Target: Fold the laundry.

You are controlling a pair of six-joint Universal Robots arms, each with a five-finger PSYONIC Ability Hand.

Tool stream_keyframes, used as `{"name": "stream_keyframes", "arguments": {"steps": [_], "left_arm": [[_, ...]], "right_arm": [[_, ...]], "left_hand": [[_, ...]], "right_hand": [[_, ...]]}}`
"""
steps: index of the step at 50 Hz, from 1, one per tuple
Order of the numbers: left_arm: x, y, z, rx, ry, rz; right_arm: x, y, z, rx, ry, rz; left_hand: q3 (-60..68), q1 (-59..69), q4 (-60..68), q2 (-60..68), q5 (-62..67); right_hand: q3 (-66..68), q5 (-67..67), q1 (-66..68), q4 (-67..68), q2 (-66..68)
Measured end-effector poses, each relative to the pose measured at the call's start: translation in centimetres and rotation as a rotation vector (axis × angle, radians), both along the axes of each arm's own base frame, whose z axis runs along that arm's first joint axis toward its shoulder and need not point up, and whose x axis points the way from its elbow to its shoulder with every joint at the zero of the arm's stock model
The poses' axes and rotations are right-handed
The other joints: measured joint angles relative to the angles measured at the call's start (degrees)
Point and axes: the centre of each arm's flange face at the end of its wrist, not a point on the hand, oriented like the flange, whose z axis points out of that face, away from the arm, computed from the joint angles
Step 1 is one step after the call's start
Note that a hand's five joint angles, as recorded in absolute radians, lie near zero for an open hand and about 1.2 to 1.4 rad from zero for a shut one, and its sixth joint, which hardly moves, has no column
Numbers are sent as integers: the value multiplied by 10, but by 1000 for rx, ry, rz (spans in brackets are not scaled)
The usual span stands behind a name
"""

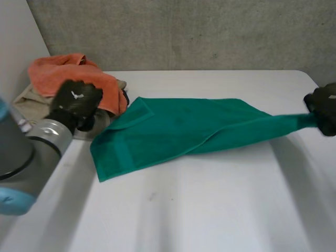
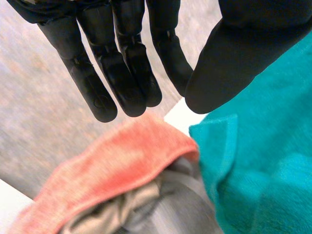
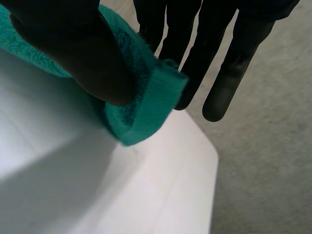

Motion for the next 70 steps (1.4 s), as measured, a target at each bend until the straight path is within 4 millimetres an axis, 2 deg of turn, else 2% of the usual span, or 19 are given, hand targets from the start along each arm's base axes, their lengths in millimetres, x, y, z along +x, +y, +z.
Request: {"name": "stream_keyframes", "arguments": {"steps": [2, 5, 6, 7, 8, 10, 11, 14, 17, 28, 33, 46, 50, 53, 57, 64, 66, 68, 70], "left_arm": [[2, 8, 8, -11, 7, -8], [5, 24, 4, 35, 0, -41], [5, 25, 3, 42, -2, -45], [5, 33, -11, 99, -15, -68], [4, 36, -21, 136, -24, -80], [3, 39, -32, 176, -34, -95], [1, 43, -49, 227, -47, -112], [-3, 45, -77, 288, -67, -136], [-8, 41, -95, 302, -76, -145], [-16, 7, -120, 294, -88, -129], [-17, -1, -125, 296, -89, -125], [-20, -12, -131, 290, -94, -124], [-21, -16, -130, 270, -106, -127], [-22, -20, -130, 257, -114, -127], [-24, -25, -132, 247, -123, -124], [-26, -34, -134, 236, -129, -117], [-27, -36, -133, 229, -127, -116], [-27, -39, -131, 220, -124, -115], [-28, -41, -130, 212, -122, -114]], "right_arm": [[-1, 4, 11, -6, 0, 0], [-2, 11, 20, 19, -7, 6], [-2, 11, 20, 23, -8, 7], [-2, 12, 15, 51, -15, 14], [-2, 12, 14, 56, -16, 14], [-2, 11, 4, 88, -24, 21], [-1, 8, -7, 113, -29, 25], [-2, -1, -32, 153, -33, 20], [-4, -7, -50, 176, -32, 4], [-8, -13, -73, 181, -22, -29], [-8, -14, -76, 182, -23, -28], [-6, -12, -84, 198, -22, -21], [-5, -12, -85, 200, -22, -20], [-5, -11, -85, 202, -22, -20], [-5, -11, -86, 206, -22, -20], [-5, -10, -87, 210, -23, -20], [-5, -9, -87, 211, -23, -20], [-5, -9, -87, 210, -23, -20], [-5, -9, -87, 210, -23, -20]], "left_hand": [[0, 0, 0, 0, 0], [-218, -256, -221, -221, -216], [-218, -256, -221, -221, -216], [-372, -426, -377, -388, -369], [-461, -492, -470, -467, -453], [-461, -492, -470, -467, -453], [-490, -497, -500, -494, -480], [-471, -457, -476, -473, -451], [-446, -434, -451, -451, -425], [-412, -407, -415, -417, -390], [-363, -345, -366, -366, -343], [-338, -324, -341, -340, -334], [-230, -212, -236, -233, -315], [-208, -196, -210, -211, -311], [-207, -195, -208, -209, -215], [-192, -178, -195, -194, -196], [-143, -125, -145, -145, -140], [-40, -23, -42, -38, -33], [-18, -18, -13, -14, -17]], "right_hand": [[0, 0, 0, 1, 0], [0, 0, 0, 1, 0], [0, 0, 0, 1, 0], [0, 0, 0, 1, 0], [0, 0, 0, 1, 0], [0, 0, 0, 1, 0], [0, 0, 0, 1, 0], [0, 0, 0, 1, 0], [0, 0, 0, 1, 0], [0, 0, 0, 1, 0], [0, 0, 0, 1, 0], [0, 0, 0, 1, 0], [0, 0, 0, 1, 0], [0, 0, 0, 1, 0], [0, 0, 0, 1, 0], [0, 0, 0, 1, 0], [0, 0, 0, 1, 0], [0, 0, 0, 1, 0], [0, 0, 0, 1, 0]]}}
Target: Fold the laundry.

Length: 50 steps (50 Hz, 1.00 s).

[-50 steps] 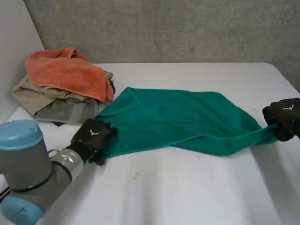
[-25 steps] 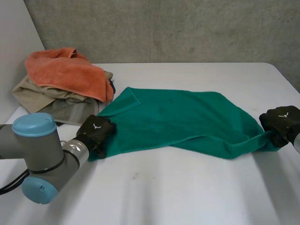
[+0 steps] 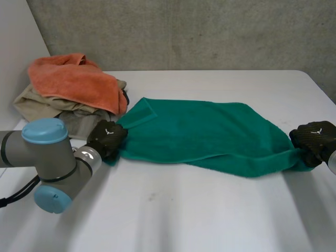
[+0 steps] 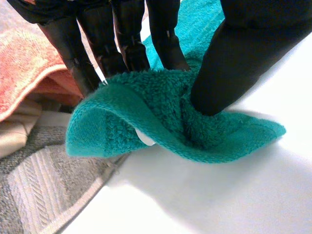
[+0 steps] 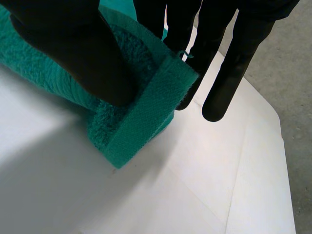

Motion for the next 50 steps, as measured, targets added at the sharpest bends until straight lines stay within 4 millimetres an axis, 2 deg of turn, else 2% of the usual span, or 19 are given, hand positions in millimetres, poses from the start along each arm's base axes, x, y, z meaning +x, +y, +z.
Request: {"name": "stream_keyframes", "arguments": {"steps": [5, 8, 11, 14, 17, 19, 20, 21, 25, 28, 31, 34, 38, 42, 45, 47, 48, 50], "left_arm": [[2, -6, 15, -40, 12, 33], [5, -7, 34, -83, 29, 66], [10, -4, 64, -135, 64, 96], [17, 6, 101, -191, 121, 116], [25, 21, 136, -235, 179, 127], [28, 27, 147, -244, 194, 129], [33, 39, 163, -246, 210, 128], [36, 45, 170, -238, 213, 126], [43, 66, 182, -162, 199, 112], [46, 76, 181, -72, 172, 102], [46, 77, 171, 21, 139, 97], [43, 67, 158, 85, 106, 95], [36, 41, 138, 115, 67, 91], [20, 2, 135, 34, 68, 76], [2, -28, 149, -106, 110, 56], [-11, -46, 167, -228, 157, 40], [-20, -58, 186, -344, 210, 27], [-29, -68, 210, -481, 286, 13]], "right_arm": [[-1, -1, 1, -5, 1, -5], [-2, -3, 4, -15, 3, -9], [-4, -5, 15, -48, 8, -13], [-4, -5, 39, -111, 17, -14], [-5, -1, 73, -174, 27, -13], [-5, 2, 85, -186, 30, -13], [-6, 7, 104, -190, 39, -12], [-7, 11, 112, -182, 46, -12], [-14, 23, 134, -112, 105, -10], [-21, 28, 139, -58, 168, -1], [-28, 25, 135, -11, 225, 16], [-32, 15, 123, 23, 239, 23], [-32, -8, 102, 29, 201, 10], [-24, -38, 94, -69, 136, -41], [-16, -60, 104, -210, 91, -91], [-10, -75, 118, -335, 54, -127], [-6, -86, 134, -455, 15, -153], [-1, -96, 154, -595, -36, -178]], "left_hand": [[10, 0, 13, 8, 0], [10, 0, 13, 8, 0], [10, 0, 13, 8, 0], [10, 0, 13, 8, 0], [10, 0, 13, 8, 0], [10, 0, 13, 8, 0], [13, 0, 13, 9, 0], [14, 0, 13, 11, 0], [14, 0, 13, 11, 0], [14, 0, 13, 11, 0], [14, 0, 13, 11, 0], [14, 0, 13, 11, 0], [14, 0, 14, 11, 0], [14, 0, 16, 11, 0], [14, 0, 16, 11, 0], [14, 0, 16, 11, 0], [14, 0, 16, 11, 0], [15, 0, 16, 11, 0]], "right_hand": [[0, 0, 0, 0, 0], [0, 0, 0, 0, 0], [0, 0, 0, 0, 0], [0, 0, 0, 0, 0], [0, 0, 0, 0, 0], [0, 0, 0, 0, 0], [0, 0, 0, 0, 0], [0, 0, 0, 0, 0], [0, 0, 0, 0, 0], [0, 0, 0, 0, 0], [0, 0, 0, 0, 0], [0, 0, 0, 0, 0], [0, 0, 0, 0, 0], [0, 0, 0, 0, 0], [1, 0, 0, 0, 0], [1, 0, 0, 0, 0], [1, 0, 0, 0, 1], [1, 4, 0, 0, 1]]}}
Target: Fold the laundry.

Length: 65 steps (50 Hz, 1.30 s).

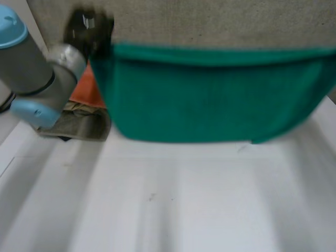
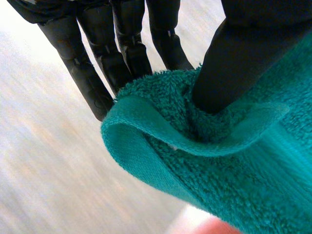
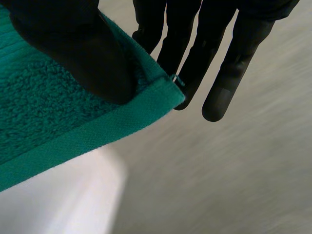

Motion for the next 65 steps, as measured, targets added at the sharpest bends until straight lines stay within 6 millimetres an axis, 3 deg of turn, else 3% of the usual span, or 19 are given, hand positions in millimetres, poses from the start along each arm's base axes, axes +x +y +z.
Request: {"name": "stream_keyframes", "arguments": {"steps": [2, 5, 7, 10, 17, 20, 22, 23, 24, 30, 33, 34, 39, 41, 44, 45, 50, 56, 65], "left_arm": [[-7, -8, 31, -165, 107, -21], [-8, -11, 62, -320, 234, -47], [-6, -12, 75, -382, 306, -58], [-2, -14, 78, -392, 355, -57], [-3, -19, 33, -216, 322, -30], [-4, -17, -5, -92, 270, -18], [-5, -15, -33, -11, 233, -11], [-5, -13, -46, 26, 216, -9], [-6, -10, -59, 65, 196, -7], [-10, 21, -129, 299, 50, -4], [-7, 36, -147, 382, -11, 0], [-2, 51, -158, 458, -64, 4], [16, 93, -163, 610, -163, 12], [27, 117, -160, 672, -202, 15], [37, 139, -155, 717, -235, 16], [44, 156, -152, 744, -265, 16], [60, 185, -144, 761, -363, 14], [67, 180, -135, 702, -433, 30], [54, 130, -135, 581, -412, 56]], "right_arm": [[4, -9, 29, -191, -58, -6], [6, -13, 56, -364, -104, -2], [6, -14, 70, -456, -125, 2], [5, -15, 74, -497, -132, 6], [6, -25, 39, -378, -117, 15], [8, -31, 4, -242, -103, 28], [10, -32, -31, -108, -91, 45], [10, -32, -36, -88, -89, 48], [11, -31, -59, 0, -82, 59], [12, -11, -124, 275, -42, 91], [12, 0, -139, 359, -9, 99], [11, 12, -149, 429, 33, 105], [4, 48, -153, 585, 167, 112], [-6, 74, -147, 676, 256, 111], [-17, 98, -140, 752, 332, 111], [-24, 116, -135, 804, 389, 115], [-35, 144, -127, 860, 484, 136], [-38, 140, -122, 803, 467, 126], [-34, 84, -132, 648, 302, 81]], "left_hand": [[0, 0, 0, 0, 0], [0, 0, 0, 0, 0], [0, 0, 0, 0, 0], [0, 0, 0, 2, 0], [0, 0, 0, 2, 0], [0, 0, 0, 2, 0], [0, 0, 0, 2, 0], [0, 0, 0, 2, 0], [0, 0, 0, 2, 0], [0, 0, 0, 2, 0], [0, 0, 0, 2, 0], [0, 0, 0, 2, 0], [0, 0, 0, 2, 0], [0, 0, 0, 2, 0], [0, 0, 0, 2, 0], [0, 0, 0, 2, 0], [0, 0, 0, 2, 0], [0, 0, 0, 2, 0], [0, 0, 0, 2, 0]], "right_hand": [[0, 4, 0, 0, 0], [0, 7, 0, 0, 0], [0, 8, 0, 0, 0], [0, 8, 0, 0, 0], [0, 8, 0, 0, 0], [0, 8, 0, 0, 2], [0, 8, 0, 0, 2], [0, 8, 0, 0, 2], [0, 8, 0, 0, 2], [0, 8, 0, 0, 2], [0, 8, 0, 0, 2], [0, 8, 0, 0, 2], [0, 8, 0, 0, 2], [0, 8, 0, 0, 2], [0, 8, 0, 0, 2], [0, 8, 0, 0, 2], [0, 8, 0, 0, 2], [0, 8, 0, 0, 2], [0, 9, 0, 0, 2]]}}
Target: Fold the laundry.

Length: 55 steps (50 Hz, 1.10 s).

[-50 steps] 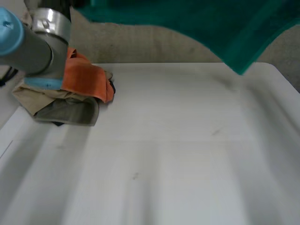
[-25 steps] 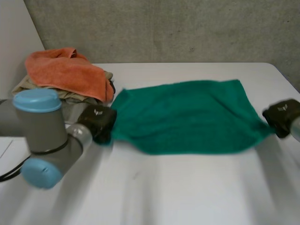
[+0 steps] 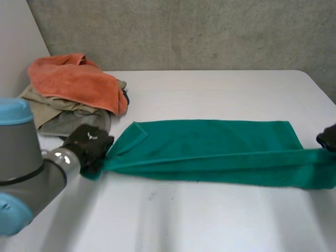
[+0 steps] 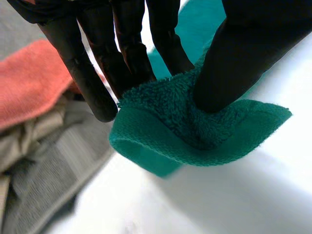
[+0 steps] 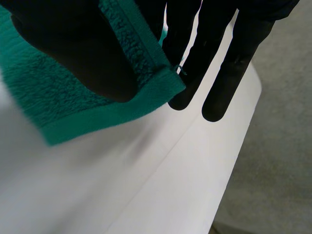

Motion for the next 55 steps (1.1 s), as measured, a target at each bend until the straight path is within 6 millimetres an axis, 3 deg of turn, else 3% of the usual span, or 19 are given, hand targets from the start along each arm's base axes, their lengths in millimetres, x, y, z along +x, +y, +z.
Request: {"name": "stream_keyframes", "arguments": {"steps": [5, 7, 10, 12, 13, 17, 22, 27, 36, 40, 46, 50, 54, 55], "left_arm": [[-24, -38, 16, -154, 60, -25], [-41, -62, 39, -285, 118, -42], [-67, -90, 84, -500, 221, -69], [-78, -101, 111, -618, 291, -78], [-83, -109, 135, -713, 361, -81], [-83, -123, 211, -1008, 629, -97], [-70, -133, 239, -1123, 767, -104], [-71, -143, 209, -1024, 743, -85], [-75, -138, 104, -696, 609, -47], [-79, -119, 54, -536, 546, -47], [-76, -85, 0, -310, 450, -38], [-66, -59, -18, -162, 378, -18], [-54, -36, -19, -60, 328, -2], [-43, -13, -16, 24, 287, 10]], "right_arm": [[11, -38, 19, -157, -29, -20], [15, -59, 43, -285, -59, -54], [21, -86, 95, -527, -150, -107], [23, -95, 122, -648, -208, -119], [23, -98, 135, -710, -241, -121], [24, -104, 193, -991, -376, -89], [24, -101, 216, -1114, -423, -42], [26, -102, 200, -1061, -416, -29], [33, -107, 117, -743, -391, -1], [36, -102, 69, -549, -372, 2], [30, -82, 25, -330, -266, -15], [18, -64, 7, -188, -161, -27], [9, -46, 5, -104, -86, -29], [0, -27, 12, -46, -24, -33]], "left_hand": [[0, 0, 0, 0, 0], [0, 0, 0, 0, 0], [0, 0, 0, 0, 0], [0, 0, 0, 0, 0], [0, 0, 0, 0, 0], [0, 0, 1, 0, 0], [0, 0, 1, 1, 0], [0, 0, 1, 1, 0], [0, 0, 1, 1, 0], [0, 0, 2, 1, 0], [0, 0, 2, 1, 0], [0, 0, 2, 1, 0], [0, 0, 2, 1, 0], [0, 0, 2, 1, 0]], "right_hand": [[0, 1, 0, 0, 0], [0, 1, 0, 0, 0], [0, 1, 0, 0, 0], [0, 1, 0, 0, 0], [0, 1, 0, 0, 0], [0, 3, 0, 0, 0], [0, 4, 0, 0, 0], [0, 4, 0, 0, 0], [0, 4, 0, 0, 0], [0, 4, 0, 0, 0], [0, 4, 0, 0, 0], [0, 4, 0, 0, 0], [0, 4, 0, 0, 0], [0, 4, 0, 0, 0]]}}
